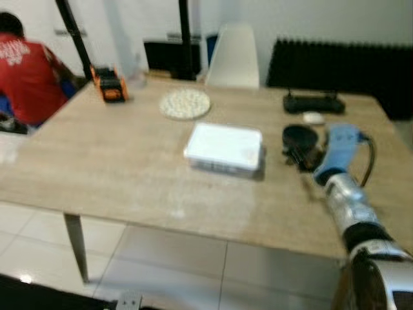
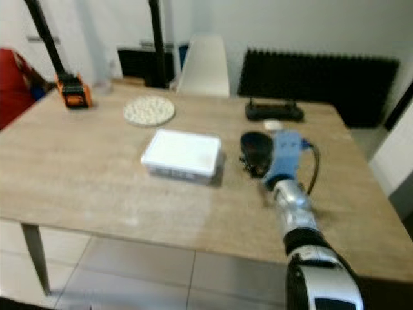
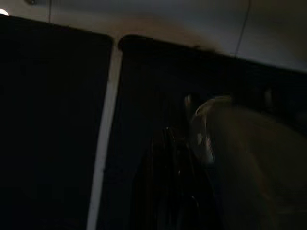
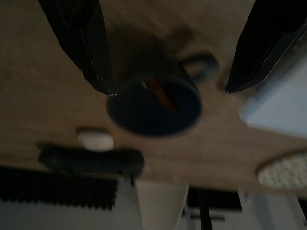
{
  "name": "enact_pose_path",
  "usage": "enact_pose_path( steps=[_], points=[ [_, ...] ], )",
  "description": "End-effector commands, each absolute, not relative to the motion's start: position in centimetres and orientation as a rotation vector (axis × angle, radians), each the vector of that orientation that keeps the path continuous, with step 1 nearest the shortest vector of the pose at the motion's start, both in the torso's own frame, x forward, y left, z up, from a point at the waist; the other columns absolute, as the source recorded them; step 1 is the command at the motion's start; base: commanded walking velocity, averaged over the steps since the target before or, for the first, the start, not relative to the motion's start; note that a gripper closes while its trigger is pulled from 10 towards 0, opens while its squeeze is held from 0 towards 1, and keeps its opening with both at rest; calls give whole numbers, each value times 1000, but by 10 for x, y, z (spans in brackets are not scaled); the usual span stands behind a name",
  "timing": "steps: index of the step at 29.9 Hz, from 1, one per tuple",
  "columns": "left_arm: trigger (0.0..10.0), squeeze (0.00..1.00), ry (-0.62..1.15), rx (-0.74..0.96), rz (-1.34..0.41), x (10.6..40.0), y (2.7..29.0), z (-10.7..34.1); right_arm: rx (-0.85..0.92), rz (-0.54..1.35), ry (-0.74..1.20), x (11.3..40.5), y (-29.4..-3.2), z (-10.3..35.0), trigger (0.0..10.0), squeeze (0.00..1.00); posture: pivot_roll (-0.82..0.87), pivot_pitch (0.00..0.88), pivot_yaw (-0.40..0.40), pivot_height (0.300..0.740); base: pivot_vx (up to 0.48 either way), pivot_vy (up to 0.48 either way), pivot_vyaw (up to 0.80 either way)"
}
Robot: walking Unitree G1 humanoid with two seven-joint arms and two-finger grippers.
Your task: Restocking fridge
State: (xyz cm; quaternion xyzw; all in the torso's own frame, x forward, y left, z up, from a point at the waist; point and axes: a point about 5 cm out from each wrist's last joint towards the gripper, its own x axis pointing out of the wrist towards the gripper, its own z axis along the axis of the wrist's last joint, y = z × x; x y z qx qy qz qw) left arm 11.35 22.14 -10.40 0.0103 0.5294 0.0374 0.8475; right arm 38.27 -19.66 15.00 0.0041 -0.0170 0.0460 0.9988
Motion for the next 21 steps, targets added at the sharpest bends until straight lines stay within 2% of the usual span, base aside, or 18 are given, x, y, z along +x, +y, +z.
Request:
enact_pose_path(
  steps=[1,5,15,16,21],
  points=[
    [10000,0,1145,15,73,105,222,-106,16,78,-40,381,-202,150,10000,0,-51,0,-3,740,0,0,0],
    [10000,0,1146,21,46,107,219,-106,20,81,-37,382,-202,150,10000,0,-52,0,-4,740,0,0,0],
    [10000,0,1154,37,50,106,219,-107,11,103,-32,382,-198,149,10000,0,-52,0,-7,740,219,-411,0],
    [10000,0,1155,33,72,104,220,-107,-19,148,-28,382,-189,147,10000,0,-52,0,-7,740,0,0,0],
    [10000,0,1156,30,71,103,218,-108,-39,220,-33,382,-173,146,10000,0,-54,0,-14,740,0,0,0]
  ],
)
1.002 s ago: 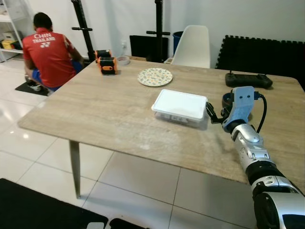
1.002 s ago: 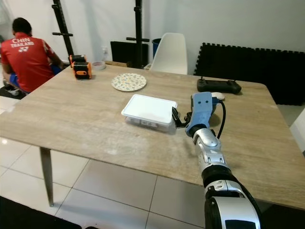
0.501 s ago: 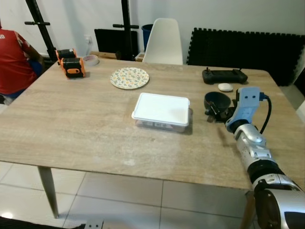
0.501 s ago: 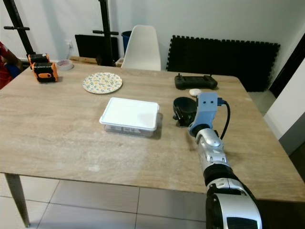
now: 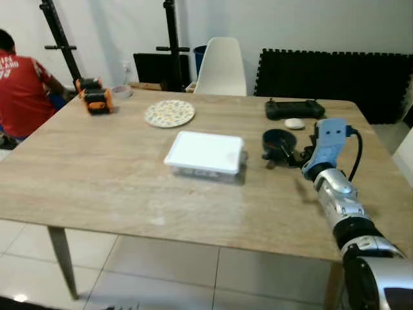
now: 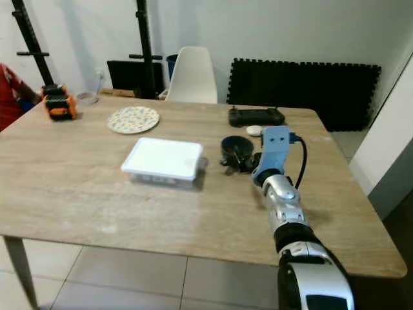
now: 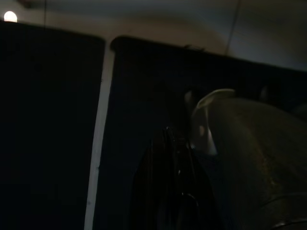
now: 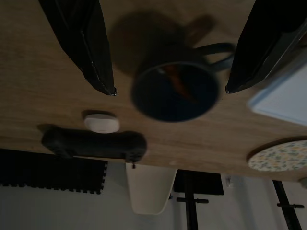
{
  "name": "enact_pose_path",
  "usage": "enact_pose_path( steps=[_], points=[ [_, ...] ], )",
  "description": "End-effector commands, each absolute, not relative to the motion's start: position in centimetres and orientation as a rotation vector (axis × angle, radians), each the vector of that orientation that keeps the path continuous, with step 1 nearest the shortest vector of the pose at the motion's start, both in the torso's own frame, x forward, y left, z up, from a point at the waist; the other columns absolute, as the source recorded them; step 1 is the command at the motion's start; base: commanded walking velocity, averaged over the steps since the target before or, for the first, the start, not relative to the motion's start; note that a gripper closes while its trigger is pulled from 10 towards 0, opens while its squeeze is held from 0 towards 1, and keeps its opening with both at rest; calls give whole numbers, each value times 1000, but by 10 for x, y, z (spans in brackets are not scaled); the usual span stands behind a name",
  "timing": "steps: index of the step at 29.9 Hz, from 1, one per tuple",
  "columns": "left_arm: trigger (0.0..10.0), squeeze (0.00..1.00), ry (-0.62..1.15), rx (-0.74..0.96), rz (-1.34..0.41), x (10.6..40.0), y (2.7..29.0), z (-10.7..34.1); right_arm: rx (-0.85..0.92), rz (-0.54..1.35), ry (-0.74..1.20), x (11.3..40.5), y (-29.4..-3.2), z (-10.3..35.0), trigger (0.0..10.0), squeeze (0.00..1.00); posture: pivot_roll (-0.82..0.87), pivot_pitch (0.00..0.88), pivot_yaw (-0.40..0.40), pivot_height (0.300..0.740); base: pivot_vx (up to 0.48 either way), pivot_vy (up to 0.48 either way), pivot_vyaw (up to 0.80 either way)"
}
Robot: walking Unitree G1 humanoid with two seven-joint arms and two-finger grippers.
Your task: Restocking fridge
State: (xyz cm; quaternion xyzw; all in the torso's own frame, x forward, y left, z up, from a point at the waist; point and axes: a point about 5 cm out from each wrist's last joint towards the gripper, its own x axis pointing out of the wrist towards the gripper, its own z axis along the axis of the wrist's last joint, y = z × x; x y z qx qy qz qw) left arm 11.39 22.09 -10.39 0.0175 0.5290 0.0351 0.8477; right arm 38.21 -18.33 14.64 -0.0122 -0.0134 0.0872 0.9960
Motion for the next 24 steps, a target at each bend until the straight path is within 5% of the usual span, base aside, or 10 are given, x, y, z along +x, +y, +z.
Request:
enact_pose_path(
  steps=[1,8,16,24],
  points=[
    [10000,0,1157,29,70,103,217,-108,-46,242,-36,382,-168,146,10000,0,-55,0,-14,740,0,0,0],
    [10000,0,1159,28,63,102,215,-109,-79,323,-33,385,-141,148,10000,0,-62,0,-19,740,0,0,0],
    [10000,0,1167,19,59,94,210,-111,-337,570,-137,384,-109,167,10000,0,-58,15,-39,740,0,0,0],
    [10000,0,1201,11,53,76,207,-115,-591,523,-64,397,-125,179,10000,0,-46,83,-61,740,0,0,0]
  ],
)
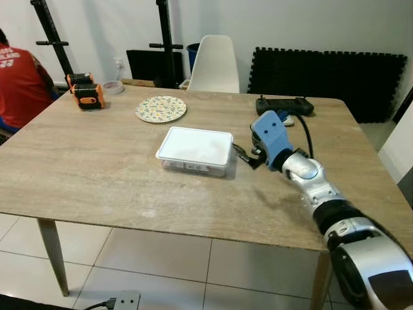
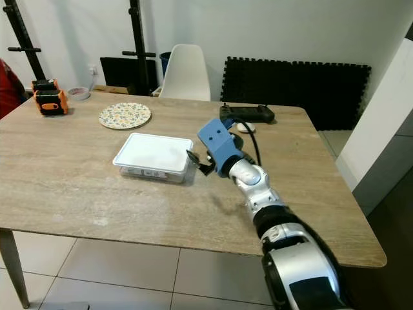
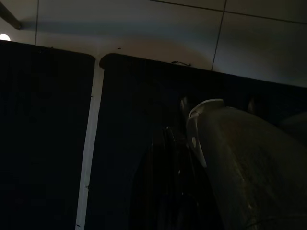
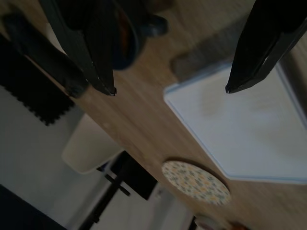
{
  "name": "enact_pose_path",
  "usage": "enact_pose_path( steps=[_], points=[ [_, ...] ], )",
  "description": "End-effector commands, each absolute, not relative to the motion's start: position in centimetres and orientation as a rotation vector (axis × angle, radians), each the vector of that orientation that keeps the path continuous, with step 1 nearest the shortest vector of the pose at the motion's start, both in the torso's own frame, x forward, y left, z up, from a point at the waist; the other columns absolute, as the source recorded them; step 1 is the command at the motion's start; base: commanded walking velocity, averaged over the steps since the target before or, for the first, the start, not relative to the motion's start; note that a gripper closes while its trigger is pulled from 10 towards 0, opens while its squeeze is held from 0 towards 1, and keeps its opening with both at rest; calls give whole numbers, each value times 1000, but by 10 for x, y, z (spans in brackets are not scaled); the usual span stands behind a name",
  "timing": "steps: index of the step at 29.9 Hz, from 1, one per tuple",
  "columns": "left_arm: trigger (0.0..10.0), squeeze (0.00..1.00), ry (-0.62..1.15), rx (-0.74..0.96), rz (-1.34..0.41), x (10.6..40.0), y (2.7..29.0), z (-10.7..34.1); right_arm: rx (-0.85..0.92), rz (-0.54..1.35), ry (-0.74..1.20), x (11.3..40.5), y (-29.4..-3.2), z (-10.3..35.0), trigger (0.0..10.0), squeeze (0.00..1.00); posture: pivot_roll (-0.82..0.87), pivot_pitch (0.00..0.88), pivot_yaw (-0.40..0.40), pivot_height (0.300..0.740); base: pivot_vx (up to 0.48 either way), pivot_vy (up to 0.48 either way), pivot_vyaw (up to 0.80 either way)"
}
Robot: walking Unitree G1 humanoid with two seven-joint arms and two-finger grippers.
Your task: Restocking fridge
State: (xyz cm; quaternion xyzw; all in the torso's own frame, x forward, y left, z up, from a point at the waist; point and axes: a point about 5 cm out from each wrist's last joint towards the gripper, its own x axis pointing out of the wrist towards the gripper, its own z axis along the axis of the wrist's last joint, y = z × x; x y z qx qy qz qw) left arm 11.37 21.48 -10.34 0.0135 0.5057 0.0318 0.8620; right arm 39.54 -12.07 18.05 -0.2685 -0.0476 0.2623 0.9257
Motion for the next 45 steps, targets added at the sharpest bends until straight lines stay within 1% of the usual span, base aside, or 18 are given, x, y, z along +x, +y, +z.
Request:
enact_pose_path(
  steps=[1,2,4,6,7,9,10,12,14,16,17,21,23,25,26,30,39,45],
  points=[
    [10000,0,1201,11,53,76,207,-115,-591,523,-64,397,-125,179,10000,0,-46,83,-61,740,0,0,0],
    [10000,0,1209,12,50,71,207,-116,-633,496,-44,401,-132,184,10000,0,-38,108,-71,740,0,0,0],
    [10000,0,1209,12,50,71,207,-116,-633,496,-44,401,-132,184,10000,0,-38,108,-71,740,0,0,0],
    [10000,0,1220,25,41,61,210,-117,-681,419,-17,409,-157,204,10000,0,-27,166,-76,740,0,0,0],
    [10000,0,1220,25,41,61,210,-117,-681,419,-17,409,-157,204,10000,0,-27,166,-76,740,0,0,0],
    [10000,0,1221,41,28,57,213,-116,-734,378,-8,412,-175,218,10000,0,-27,189,-73,740,0,0,0],
    [10000,0,1221,41,28,57,213,-116,-734,378,-8,412,-175,218,10000,0,-27,189,-73,740,0,0,0],
    [10000,0,1205,59,19,59,219,-114,-837,342,5,413,-189,228,10000,0,-22,222,-77,740,0,0,0],
    [10000,0,1205,59,19,59,219,-114,-837,342,5,413,-189,228,10000,0,-22,222,-77,740,0,0,0],
    [10000,0,1184,70,24,62,227,-112,-907,337,11,414,-195,236,10000,0,-12,253,-67,740,0,0,0],
    [10000,0,1184,70,24,62,227,-112,-907,337,11,414,-195,236,10000,0,-12,253,-67,740,0,0,0],
    [10000,0,1165,88,24,67,235,-109,-999,453,34,412,-191,241,10000,0,-15,267,-66,740,0,0,0],
    [10000,0,1165,88,24,67,235,-109,-999,453,34,412,-191,241,10000,0,-15,267,-66,740,0,0,0],
    [10000,0,1159,90,16,69,233,-109,-1039,528,52,411,-189,244,10000,0,-20,267,-73,740,0,0,0],
    [10000,0,1159,90,16,69,233,-109,-1039,528,52,411,-189,244,10000,0,-20,267,-73,740,0,0,0],
    [10000,0,1153,76,-7,70,221,-111,-1150,512,71,413,-193,255,10000,0,-27,265,-82,740,0,0,0],
    [10000,0,1166,63,-19,67,214,-113,-1159,480,54,414,-196,267,10000,0,-36,257,-87,740,0,0,0],
    [10000,0,1164,56,-19,71,211,-113,-1145,446,29,414,-204,281,10000,0,-49,223,-100,740,0,0,0]
  ],
)
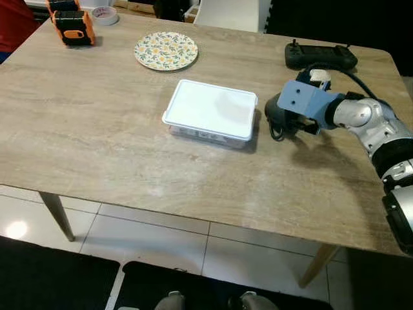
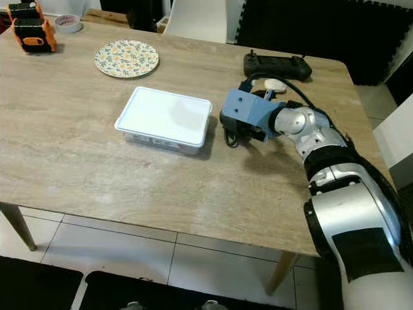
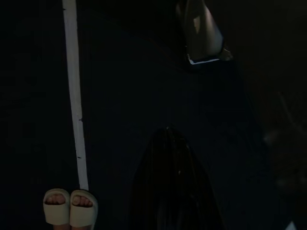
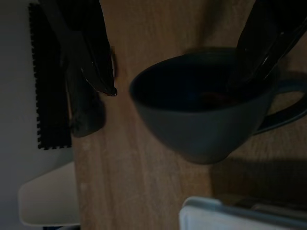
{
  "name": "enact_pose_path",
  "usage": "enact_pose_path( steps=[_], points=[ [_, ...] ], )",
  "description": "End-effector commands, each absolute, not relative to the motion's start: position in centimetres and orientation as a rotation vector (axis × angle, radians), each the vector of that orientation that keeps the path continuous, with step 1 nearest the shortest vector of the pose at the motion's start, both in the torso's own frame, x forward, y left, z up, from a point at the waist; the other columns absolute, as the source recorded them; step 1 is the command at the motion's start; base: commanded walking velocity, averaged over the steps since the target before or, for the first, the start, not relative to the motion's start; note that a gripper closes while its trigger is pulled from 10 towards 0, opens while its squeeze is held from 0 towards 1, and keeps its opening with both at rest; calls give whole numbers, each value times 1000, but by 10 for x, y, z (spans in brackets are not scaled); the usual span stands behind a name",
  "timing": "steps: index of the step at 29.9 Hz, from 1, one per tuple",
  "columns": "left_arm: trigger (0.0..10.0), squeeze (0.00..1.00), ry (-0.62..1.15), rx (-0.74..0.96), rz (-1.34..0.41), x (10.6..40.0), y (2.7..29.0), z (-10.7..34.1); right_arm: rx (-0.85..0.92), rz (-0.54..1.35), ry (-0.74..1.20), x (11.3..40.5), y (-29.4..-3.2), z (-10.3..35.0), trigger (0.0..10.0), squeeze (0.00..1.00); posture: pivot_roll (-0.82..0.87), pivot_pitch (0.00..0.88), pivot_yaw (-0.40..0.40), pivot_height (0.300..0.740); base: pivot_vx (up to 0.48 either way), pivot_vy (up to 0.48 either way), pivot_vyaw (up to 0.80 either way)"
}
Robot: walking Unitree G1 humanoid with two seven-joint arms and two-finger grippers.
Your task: Restocking fridge
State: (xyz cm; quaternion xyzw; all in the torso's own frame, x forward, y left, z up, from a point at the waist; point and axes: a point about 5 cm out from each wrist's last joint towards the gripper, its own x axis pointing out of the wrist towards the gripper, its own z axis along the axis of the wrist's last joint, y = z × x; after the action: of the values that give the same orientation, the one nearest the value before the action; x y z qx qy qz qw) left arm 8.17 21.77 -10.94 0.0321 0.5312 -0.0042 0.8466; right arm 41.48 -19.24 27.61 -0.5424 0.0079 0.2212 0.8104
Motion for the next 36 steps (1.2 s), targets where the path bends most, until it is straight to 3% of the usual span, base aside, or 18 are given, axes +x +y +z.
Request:
enact_pose_path(
  steps=[1,13,16,17,20,24,28,36],
  points=[
    [10000,0,1162,55,-19,72,210,-113,-1137,440,24,413,-205,283,10000,0,-49,222,-100,740,0,0,0],
    [10000,0,1150,45,-25,79,204,-113,-1028,374,26,408,-232,303,10000,0,-44,196,-104,740,0,0,0],
    [10000,0,1153,48,-26,79,204,-113,-953,490,98,400,-246,293,10000,0,-46,193,-102,740,0,0,0],
    [10000,0,1156,49,-26,77,205,-114,-854,557,110,396,-250,289,10000,0,-49,190,-102,740,0,0,0],
    [10000,0,1159,50,-25,77,205,-114,-787,590,102,394,-249,287,10000,0,-49,190,-102,740,0,0,0],
    [10000,0,1163,49,-27,76,205,-114,-535,692,26,394,-238,281,10000,0,-49,193,-99,740,0,0,0],
    [10000,0,1165,48,-31,74,204,-114,-401,692,12,396,-231,270,10000,0,-50,195,-92,740,0,0,0],
    [10000,0,1172,56,-42,73,204,-115,-299,591,63,403,-219,245,10000,0,-57,193,-85,740,0,0,0]
  ],
)
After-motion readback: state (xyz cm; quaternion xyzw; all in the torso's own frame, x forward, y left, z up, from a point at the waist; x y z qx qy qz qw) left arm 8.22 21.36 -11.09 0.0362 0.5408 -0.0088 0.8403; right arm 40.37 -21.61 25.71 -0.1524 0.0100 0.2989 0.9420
